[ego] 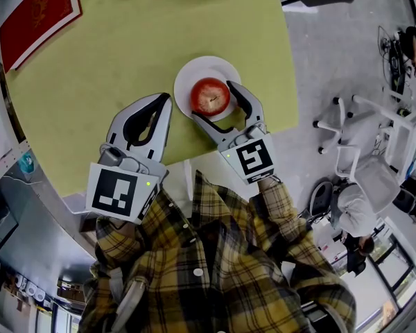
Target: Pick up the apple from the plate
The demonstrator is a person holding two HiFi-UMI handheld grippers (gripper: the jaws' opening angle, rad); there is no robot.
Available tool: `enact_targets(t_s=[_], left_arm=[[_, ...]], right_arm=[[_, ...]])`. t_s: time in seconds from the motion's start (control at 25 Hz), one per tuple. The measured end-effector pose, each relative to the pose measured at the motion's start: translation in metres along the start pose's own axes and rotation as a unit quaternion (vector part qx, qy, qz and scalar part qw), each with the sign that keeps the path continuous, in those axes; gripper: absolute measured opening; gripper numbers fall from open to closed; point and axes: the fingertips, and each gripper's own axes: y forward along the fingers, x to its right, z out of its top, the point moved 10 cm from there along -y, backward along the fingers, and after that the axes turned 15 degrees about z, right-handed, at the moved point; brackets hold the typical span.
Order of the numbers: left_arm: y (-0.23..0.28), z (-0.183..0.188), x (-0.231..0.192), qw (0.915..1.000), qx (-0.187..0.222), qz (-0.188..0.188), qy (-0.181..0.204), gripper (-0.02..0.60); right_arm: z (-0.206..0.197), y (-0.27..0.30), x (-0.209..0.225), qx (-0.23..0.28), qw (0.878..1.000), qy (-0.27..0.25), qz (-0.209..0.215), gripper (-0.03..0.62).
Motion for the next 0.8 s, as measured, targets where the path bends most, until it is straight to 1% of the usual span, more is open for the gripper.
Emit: enact_targets(t_s=[0.32, 0.44, 0.8], left_arm=[[0.0015, 0.0008, -0.0021, 1.0, 0.0, 0.0, -0.001, 0.005], [0.0013, 0.0018, -0.0022, 1.0, 0.001, 0.001, -0.001, 0.005], [0.0002, 0.0057, 0.0006, 1.0, 0.006, 0.001, -0.002, 0.006]], right_arm=[[0.0009, 0.0014, 0.0002, -0.006, 1.0, -0.004, 0.006, 0.39], [0.0013, 0.0008, -0.001, -0.009, 1.0, -0.003, 0.005, 0.379], [0.0038, -0.0001, 0.0005, -0.018, 1.0, 0.006, 0.005, 0.377]])
